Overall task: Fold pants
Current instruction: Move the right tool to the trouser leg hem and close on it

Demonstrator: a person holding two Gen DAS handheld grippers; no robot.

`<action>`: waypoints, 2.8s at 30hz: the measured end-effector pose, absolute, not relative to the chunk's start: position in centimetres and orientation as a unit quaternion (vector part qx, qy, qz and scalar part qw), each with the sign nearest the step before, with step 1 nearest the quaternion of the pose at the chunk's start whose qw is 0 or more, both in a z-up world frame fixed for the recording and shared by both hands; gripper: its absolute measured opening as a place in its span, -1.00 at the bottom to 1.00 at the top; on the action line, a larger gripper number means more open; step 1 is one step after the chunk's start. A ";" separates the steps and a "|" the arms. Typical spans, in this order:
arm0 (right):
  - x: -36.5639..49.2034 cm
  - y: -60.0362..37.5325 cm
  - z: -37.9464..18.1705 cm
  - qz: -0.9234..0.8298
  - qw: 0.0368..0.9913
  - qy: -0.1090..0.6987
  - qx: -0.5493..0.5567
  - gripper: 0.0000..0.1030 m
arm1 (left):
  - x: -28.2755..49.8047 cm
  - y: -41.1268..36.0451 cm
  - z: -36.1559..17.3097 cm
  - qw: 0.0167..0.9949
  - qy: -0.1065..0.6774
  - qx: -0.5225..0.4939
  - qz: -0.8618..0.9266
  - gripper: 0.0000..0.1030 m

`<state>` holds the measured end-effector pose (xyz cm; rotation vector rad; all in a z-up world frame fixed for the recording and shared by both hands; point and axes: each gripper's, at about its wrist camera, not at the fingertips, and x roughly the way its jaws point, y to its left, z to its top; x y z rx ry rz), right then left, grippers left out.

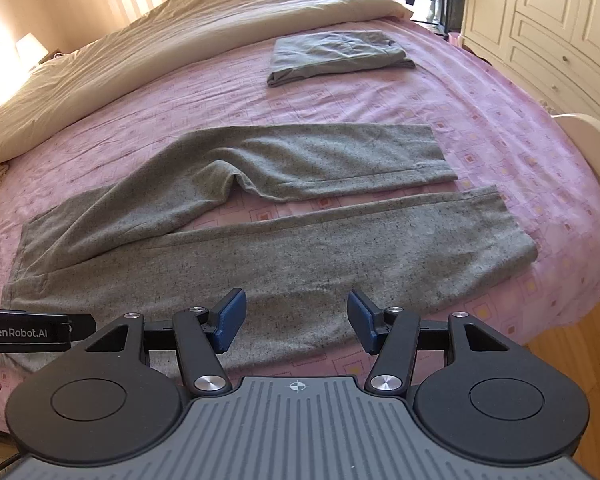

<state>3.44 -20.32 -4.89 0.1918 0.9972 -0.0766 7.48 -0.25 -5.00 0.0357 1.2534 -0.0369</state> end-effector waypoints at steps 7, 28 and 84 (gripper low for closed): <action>8.3 -23.1 -6.4 -0.091 0.864 0.486 0.094 0.06 | 12.7 -1.2 -6.2 0.812 0.580 0.031 -0.054 0.50; 19.5 -37.2 -15.1 -0.106 0.856 0.501 0.071 0.06 | 16.3 -5.7 -7.3 0.801 0.596 0.001 0.049 0.50; 26.3 -44.1 -14.2 -0.003 0.889 0.455 0.060 -0.63 | 14.9 -5.7 -7.3 0.782 0.597 -0.014 0.178 0.51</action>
